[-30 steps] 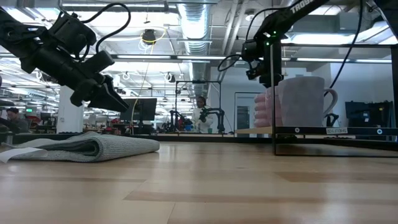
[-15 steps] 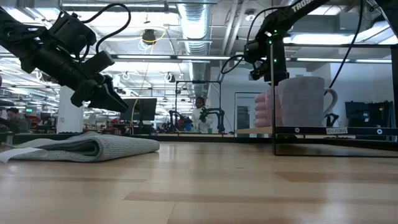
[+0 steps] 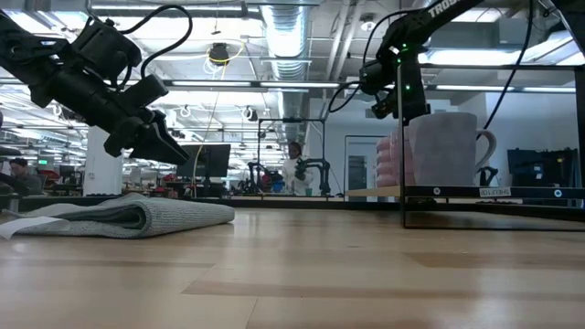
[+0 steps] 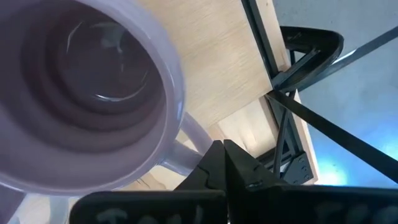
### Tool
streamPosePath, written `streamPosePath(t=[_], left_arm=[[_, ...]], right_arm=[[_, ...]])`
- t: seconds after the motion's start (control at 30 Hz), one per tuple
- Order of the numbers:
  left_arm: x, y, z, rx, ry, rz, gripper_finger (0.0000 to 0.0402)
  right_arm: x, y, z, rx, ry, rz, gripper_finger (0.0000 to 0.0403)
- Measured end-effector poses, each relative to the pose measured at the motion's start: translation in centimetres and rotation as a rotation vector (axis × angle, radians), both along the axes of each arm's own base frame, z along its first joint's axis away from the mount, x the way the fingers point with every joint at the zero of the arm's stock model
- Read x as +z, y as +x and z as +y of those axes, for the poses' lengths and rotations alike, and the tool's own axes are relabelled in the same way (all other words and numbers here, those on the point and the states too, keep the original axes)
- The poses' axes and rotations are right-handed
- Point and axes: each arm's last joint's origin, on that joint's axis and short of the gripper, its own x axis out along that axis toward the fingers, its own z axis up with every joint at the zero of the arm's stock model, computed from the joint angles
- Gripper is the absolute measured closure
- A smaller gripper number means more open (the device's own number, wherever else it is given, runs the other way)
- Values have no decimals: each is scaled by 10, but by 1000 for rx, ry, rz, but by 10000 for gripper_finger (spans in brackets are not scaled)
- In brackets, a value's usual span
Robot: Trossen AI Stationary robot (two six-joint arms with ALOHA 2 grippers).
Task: Stack small to large cups/mugs on shelf
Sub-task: Put the purple mug on the shelf, then return to Home Position
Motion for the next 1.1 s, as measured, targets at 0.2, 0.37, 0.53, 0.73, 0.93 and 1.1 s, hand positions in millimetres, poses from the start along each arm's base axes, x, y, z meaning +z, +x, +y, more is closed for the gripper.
streamPosePath(t=[0.2,0.37,0.53,0.73,0.93,1.1], left_arm=[[0,0,0,4,-7,-4,212],[0,0,0,4,-7,-4,212],[2,1,1,16,11,-17,212],[14,5,3,22,57,-152,212],[33,9,4,37,87,-351,212],[40,8,4,49,58,-445,212]], right_arm=[[1,1,-2,-7,-31,0,395],[16,-3,2,0,-90,-54,395],[62,-16,22,21,-234,-199,395],[130,-36,59,107,-460,-529,395],[179,-73,106,268,-561,-894,395],[176,-111,145,310,-647,-997,395]])
